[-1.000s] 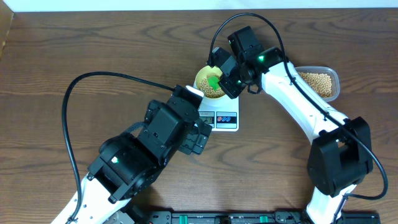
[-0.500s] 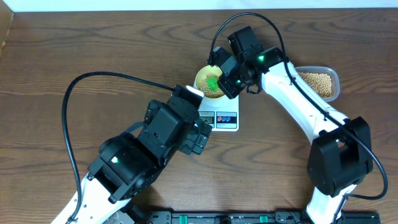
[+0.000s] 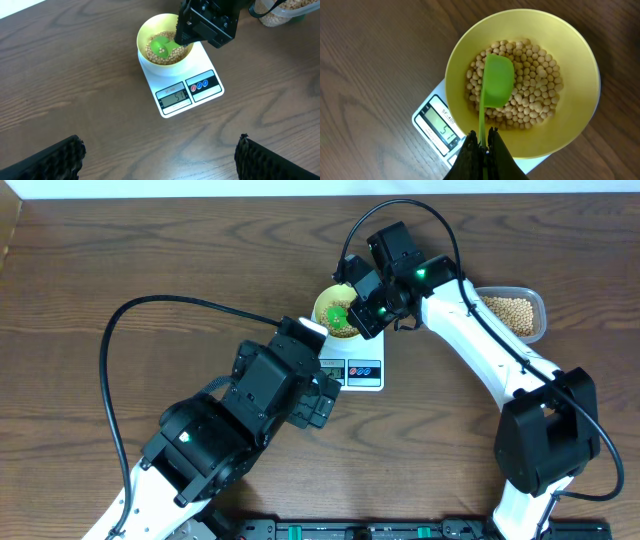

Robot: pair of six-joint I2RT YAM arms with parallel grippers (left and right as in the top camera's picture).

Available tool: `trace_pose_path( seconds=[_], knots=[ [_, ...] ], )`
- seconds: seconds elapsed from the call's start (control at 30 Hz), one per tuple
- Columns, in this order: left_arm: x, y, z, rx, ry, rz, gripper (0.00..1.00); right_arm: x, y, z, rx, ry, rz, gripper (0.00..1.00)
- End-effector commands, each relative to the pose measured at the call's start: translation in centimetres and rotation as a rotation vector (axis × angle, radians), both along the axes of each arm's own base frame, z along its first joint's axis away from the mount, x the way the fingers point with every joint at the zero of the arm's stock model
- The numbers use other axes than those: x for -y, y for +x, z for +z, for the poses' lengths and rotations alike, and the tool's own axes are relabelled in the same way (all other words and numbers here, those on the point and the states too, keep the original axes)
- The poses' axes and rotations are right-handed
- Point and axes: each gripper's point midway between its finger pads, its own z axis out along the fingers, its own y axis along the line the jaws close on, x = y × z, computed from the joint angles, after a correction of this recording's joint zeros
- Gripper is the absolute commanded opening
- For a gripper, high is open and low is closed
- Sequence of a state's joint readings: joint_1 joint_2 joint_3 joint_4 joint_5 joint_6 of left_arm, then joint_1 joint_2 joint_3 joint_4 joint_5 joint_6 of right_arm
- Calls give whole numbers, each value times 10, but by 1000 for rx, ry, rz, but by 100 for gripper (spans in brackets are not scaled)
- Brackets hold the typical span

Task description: Scoop item into bowl and weigh 50g on scale

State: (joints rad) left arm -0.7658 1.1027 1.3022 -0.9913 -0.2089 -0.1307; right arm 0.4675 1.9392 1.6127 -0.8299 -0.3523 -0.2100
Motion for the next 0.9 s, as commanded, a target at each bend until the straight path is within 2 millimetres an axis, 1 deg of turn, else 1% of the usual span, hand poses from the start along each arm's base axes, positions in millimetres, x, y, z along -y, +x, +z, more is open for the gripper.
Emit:
trace_pose_path(
  seconds=[0.0,0.17,0.3,0.43,0.67,0.87],
  knots=[
    [-2,1,2,5,3,11,98,3,0,-5,-39,16,-32,1],
    [-2,1,2,5,3,11,98,8,4,-4,-55,32,-72,1],
    [-2,1,2,5,3,11,98,10,7,1,-86,99,-85,1],
    [-2,1,2,5,3,11,98,16,10,8,-120,173,-96,1],
    [-2,1,2,5,3,11,98,24,14,24,-172,313,-96,1],
    [-2,1,2,5,3,11,98,35,18,46,-169,409,-92,1]
  ],
)
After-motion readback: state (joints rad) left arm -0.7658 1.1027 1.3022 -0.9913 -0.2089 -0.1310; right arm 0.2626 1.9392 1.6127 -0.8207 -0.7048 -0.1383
